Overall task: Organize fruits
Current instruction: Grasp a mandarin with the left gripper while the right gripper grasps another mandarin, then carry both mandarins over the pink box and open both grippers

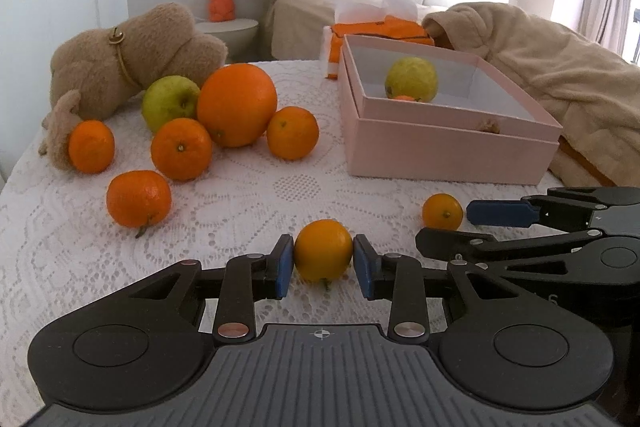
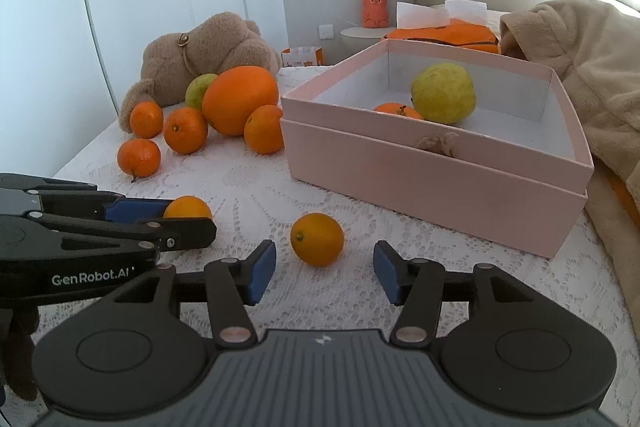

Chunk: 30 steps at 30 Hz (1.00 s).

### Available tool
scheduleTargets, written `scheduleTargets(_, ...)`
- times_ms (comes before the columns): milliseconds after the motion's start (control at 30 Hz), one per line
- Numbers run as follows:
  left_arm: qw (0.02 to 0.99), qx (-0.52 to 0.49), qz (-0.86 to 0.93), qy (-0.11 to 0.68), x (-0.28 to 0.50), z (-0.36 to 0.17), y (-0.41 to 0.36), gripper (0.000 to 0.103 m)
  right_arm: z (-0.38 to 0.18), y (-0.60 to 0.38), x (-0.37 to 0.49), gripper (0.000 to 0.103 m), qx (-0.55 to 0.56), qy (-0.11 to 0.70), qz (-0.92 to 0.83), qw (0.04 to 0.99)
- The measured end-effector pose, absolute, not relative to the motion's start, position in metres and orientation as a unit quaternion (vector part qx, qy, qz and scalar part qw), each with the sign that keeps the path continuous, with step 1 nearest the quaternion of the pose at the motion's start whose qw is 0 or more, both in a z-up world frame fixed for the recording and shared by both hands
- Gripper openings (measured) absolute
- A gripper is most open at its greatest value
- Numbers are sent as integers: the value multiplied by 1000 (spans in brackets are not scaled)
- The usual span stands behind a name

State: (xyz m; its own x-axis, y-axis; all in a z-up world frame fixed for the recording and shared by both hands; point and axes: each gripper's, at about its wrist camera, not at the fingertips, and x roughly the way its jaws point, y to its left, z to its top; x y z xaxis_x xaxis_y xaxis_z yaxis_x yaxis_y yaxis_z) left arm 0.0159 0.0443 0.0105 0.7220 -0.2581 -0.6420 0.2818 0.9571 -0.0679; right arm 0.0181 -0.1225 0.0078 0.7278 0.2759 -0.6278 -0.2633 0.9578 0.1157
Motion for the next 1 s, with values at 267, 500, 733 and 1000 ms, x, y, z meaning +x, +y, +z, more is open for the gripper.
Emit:
scheduleTargets(267,928,23,-140,344,15,6,41,36,8,-119,21,55,-1,342,142,929)
scheduleTargets(500,929,2,-141,343,16,5,47,36,8,-114,24,45,-14,338,140,931)
scheduleTargets(733,928,-4,-139,345,16,5,48,36,10,-110,20,27,-33,337,135,931)
scheduleTargets(1000,924,1,-160,348,9,22,23,36,43,-135,-4,27,-21,314,93,945)
